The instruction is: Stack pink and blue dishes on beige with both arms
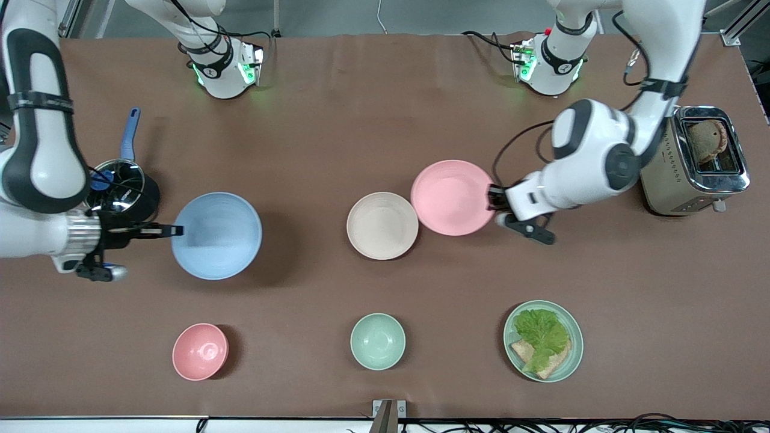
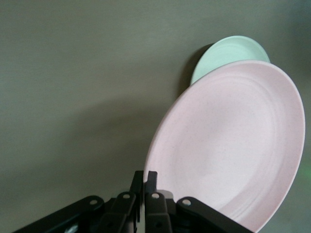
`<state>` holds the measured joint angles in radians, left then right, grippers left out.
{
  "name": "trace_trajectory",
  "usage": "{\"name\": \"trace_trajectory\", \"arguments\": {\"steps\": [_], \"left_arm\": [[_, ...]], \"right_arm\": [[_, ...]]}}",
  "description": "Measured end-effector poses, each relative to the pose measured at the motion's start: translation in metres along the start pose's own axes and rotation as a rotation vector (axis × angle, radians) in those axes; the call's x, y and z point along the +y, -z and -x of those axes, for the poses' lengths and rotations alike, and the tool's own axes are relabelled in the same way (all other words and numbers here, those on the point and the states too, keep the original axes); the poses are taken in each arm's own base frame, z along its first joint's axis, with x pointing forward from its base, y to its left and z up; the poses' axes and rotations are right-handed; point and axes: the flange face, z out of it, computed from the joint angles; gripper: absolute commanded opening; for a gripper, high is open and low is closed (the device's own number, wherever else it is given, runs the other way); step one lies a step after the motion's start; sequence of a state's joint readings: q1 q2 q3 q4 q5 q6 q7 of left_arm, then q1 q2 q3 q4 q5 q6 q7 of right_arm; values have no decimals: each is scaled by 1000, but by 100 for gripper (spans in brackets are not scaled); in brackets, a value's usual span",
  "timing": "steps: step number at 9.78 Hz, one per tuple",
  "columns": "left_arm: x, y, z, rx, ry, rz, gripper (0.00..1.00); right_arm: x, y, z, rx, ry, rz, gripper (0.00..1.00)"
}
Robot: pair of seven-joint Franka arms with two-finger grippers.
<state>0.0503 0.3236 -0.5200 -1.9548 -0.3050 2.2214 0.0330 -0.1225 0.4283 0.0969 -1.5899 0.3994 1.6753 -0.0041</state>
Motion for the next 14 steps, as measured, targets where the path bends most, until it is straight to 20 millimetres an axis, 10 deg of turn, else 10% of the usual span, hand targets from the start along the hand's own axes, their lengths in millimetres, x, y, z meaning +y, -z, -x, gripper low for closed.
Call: {"name": "trace_trajectory", "arguments": {"steps": [5, 8, 9, 11, 14], "left_arm": [[81, -131, -25, -4, 100, 11, 8], [76, -146, -43, 18, 140, -38, 8], [76, -146, -46, 21, 142, -34, 15], [78, -144, -48, 27, 168, -30, 100], [82, -121, -64, 73, 222, -12, 100]], "right_arm": [[-54, -22, 5, -10, -23, 3, 1], [-72, -29, 7, -1, -42, 10, 1], [-76, -31, 7, -3, -41, 10, 2], [-94, -44, 9, 12, -21, 4, 2], [-146, -82, 21, 24, -38, -7, 4]]}}
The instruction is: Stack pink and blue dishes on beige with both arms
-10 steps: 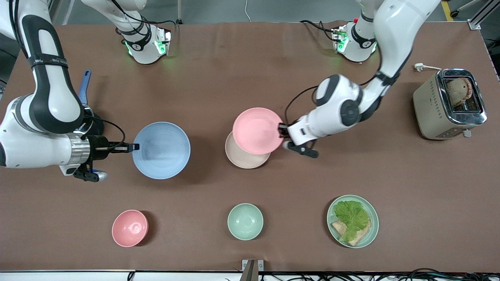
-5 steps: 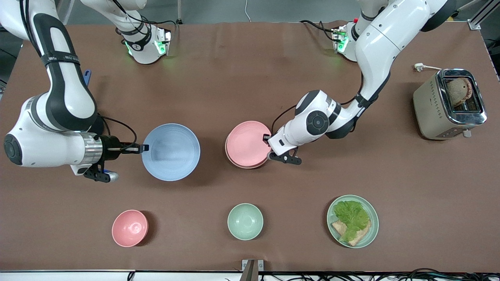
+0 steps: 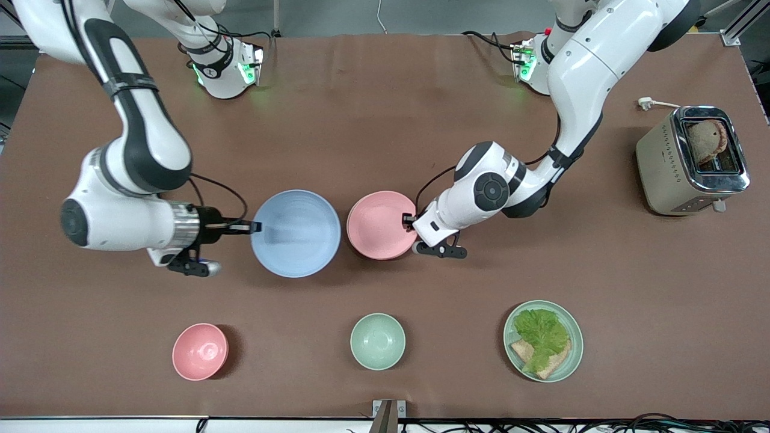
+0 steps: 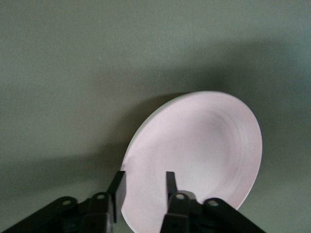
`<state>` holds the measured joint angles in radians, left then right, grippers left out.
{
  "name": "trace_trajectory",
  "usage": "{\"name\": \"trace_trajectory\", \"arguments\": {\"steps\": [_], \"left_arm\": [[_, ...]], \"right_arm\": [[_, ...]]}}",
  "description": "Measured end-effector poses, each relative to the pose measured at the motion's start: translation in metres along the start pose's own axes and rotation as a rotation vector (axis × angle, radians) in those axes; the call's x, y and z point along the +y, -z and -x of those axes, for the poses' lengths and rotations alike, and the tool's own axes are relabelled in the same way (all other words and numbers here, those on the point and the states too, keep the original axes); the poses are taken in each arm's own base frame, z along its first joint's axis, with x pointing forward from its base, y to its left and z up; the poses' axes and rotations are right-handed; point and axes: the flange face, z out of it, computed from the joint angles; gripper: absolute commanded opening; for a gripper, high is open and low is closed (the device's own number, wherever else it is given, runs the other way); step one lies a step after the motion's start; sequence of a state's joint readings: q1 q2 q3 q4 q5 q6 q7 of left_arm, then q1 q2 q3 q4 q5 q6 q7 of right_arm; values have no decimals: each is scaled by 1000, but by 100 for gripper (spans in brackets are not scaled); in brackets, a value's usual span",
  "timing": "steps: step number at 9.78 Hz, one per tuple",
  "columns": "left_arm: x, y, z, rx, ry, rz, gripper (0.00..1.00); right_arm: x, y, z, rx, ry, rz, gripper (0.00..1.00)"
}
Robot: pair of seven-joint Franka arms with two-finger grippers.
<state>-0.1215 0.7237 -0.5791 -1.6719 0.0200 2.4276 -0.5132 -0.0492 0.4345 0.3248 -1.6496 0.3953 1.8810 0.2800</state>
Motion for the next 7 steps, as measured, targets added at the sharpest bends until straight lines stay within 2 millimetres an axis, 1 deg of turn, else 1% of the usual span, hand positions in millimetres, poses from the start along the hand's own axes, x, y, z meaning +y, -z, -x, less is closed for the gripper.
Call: {"name": "trace_trajectory", "arguments": {"steps": [1, 2, 3, 4, 5, 6, 7], "left_arm": [[1, 16, -5, 0, -1, -10, 100], [1, 46, -7, -8, -3, -40, 100], [-1, 91, -8, -10, -2, -86, 100], [-10, 144, -6, 9, 13, -151, 100], [-28, 198, -7, 62, 39, -205, 100], [-50, 250, -8, 124, 42, -241, 100], [-74, 296, -7, 171, 22, -273, 100]], "right_arm": [[-20, -12, 8, -6, -24, -4, 4], [-37, -27, 17, -12, -39, -6, 5], [-48, -49, 26, -20, -51, -5, 5], [-53, -76, 34, -10, -57, -5, 5], [-53, -104, 39, 18, -58, -7, 5], [-52, -132, 44, 45, -54, -8, 5], [-57, -157, 50, 58, -42, -6, 5]]}}
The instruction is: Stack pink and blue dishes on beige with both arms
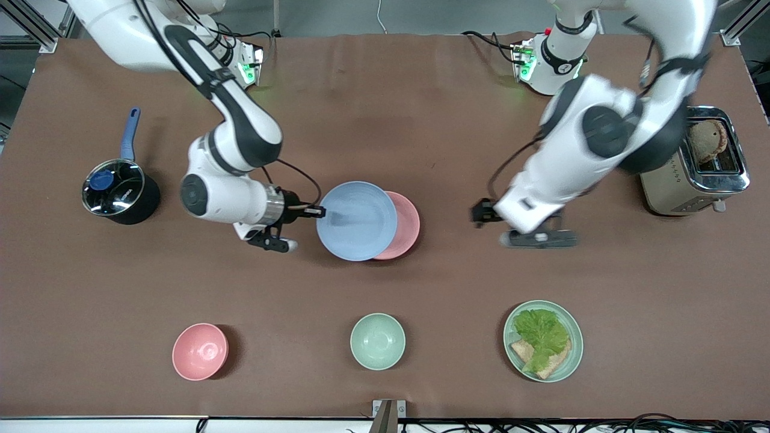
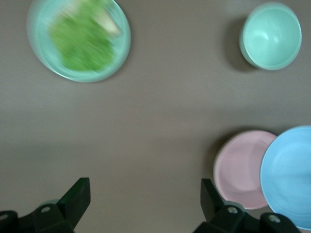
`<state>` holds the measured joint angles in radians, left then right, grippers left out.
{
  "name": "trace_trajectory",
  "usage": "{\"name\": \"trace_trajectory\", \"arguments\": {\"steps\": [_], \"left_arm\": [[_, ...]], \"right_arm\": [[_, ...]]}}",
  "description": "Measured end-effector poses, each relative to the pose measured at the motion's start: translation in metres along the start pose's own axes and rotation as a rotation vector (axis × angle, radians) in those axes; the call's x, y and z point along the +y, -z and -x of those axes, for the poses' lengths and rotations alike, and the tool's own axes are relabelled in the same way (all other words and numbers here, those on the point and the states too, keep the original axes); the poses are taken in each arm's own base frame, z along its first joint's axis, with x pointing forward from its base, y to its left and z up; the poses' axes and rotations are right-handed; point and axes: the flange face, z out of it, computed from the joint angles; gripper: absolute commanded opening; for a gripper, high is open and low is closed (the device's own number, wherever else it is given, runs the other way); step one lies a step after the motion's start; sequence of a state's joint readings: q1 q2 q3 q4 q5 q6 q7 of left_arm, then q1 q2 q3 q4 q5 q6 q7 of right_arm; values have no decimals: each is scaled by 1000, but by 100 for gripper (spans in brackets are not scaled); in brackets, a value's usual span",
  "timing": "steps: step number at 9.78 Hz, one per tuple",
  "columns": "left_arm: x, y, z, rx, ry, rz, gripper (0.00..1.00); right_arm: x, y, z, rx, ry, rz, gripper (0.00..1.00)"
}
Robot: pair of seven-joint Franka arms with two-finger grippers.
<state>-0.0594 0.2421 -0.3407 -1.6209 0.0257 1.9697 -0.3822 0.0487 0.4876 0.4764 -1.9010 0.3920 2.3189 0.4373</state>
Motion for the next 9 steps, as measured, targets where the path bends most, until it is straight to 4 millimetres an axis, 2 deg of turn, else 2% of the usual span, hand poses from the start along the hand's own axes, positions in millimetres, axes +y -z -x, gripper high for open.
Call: {"name": "trace_trajectory", "arguments": {"steps": [1, 3, 5, 7, 8, 9], "left_arm": [[-31, 31, -2, 33, -6, -25, 100], [-81, 82, 3, 68, -46, -65, 100], [-116, 129, 23, 59, -73, -60, 100], [-152, 178, 49, 64, -36, -27, 100], [-159, 194, 61, 68, -24, -28, 100], [-159, 202, 65, 75, -24, -29, 100]], "right_arm": [[-7, -19, 6, 8, 15, -2, 6], [-20, -46, 14, 35, 40, -16, 7], [-17, -68, 16, 50, 50, -11, 9], [-7, -79, 18, 43, 63, 19, 11], [-5, -80, 19, 43, 70, 28, 48], [-2, -80, 18, 45, 71, 33, 99]]}}
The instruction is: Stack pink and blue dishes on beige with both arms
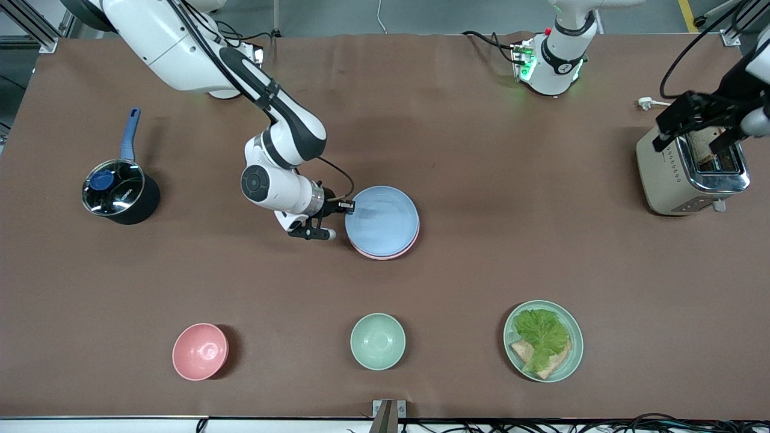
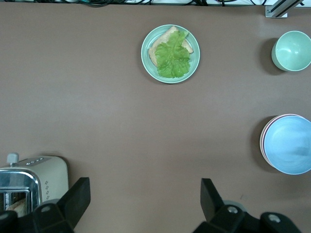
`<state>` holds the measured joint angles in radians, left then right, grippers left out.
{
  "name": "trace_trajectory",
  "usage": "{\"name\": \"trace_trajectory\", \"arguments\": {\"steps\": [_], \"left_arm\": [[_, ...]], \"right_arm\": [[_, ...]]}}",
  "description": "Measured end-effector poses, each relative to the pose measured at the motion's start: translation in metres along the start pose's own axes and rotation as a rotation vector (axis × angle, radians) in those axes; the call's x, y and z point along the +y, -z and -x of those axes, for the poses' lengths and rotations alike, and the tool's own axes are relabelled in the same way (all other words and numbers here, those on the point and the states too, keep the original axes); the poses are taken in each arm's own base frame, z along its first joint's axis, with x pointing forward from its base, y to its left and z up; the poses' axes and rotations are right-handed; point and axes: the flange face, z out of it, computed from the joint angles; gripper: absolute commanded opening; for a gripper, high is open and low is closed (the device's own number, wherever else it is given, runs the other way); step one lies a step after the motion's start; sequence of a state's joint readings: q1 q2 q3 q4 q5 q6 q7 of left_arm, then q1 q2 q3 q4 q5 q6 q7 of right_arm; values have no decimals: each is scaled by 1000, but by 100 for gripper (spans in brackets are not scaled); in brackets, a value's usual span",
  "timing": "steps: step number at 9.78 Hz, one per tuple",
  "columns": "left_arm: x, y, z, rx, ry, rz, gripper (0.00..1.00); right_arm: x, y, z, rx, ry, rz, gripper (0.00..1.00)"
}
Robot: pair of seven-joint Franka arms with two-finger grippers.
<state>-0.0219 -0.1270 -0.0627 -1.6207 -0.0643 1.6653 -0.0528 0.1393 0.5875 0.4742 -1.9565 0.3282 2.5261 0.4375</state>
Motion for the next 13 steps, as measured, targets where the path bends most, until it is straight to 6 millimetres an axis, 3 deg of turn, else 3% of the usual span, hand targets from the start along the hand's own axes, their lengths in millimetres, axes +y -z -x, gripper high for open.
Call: {"name": "trace_trajectory", "arguments": {"steps": [2, 3, 5, 7, 9, 11, 13], "left_arm": [[6, 6, 0, -30, -23, -39, 100], [12, 8, -4, -38, -33, -49, 100], [14, 3, -9, -55, -28, -51, 100], [11, -2, -11, -67, -12, -52, 100], [12, -3, -10, -74, -10, -51, 100], [12, -5, -10, -79, -10, -50, 100], [12, -6, -10, -87, -10, -51, 100]], "right_arm": [[4, 14, -9, 24, -8, -8, 100], [-1, 39, -16, 59, -3, -20, 100], [-9, 117, -23, 153, 5, -39, 100], [4, 206, -25, 270, 60, 49, 100], [35, 297, -20, 343, 75, 228, 100], [73, 388, -17, 356, -29, 312, 100], [115, 448, -16, 385, -134, 326, 100]]}}
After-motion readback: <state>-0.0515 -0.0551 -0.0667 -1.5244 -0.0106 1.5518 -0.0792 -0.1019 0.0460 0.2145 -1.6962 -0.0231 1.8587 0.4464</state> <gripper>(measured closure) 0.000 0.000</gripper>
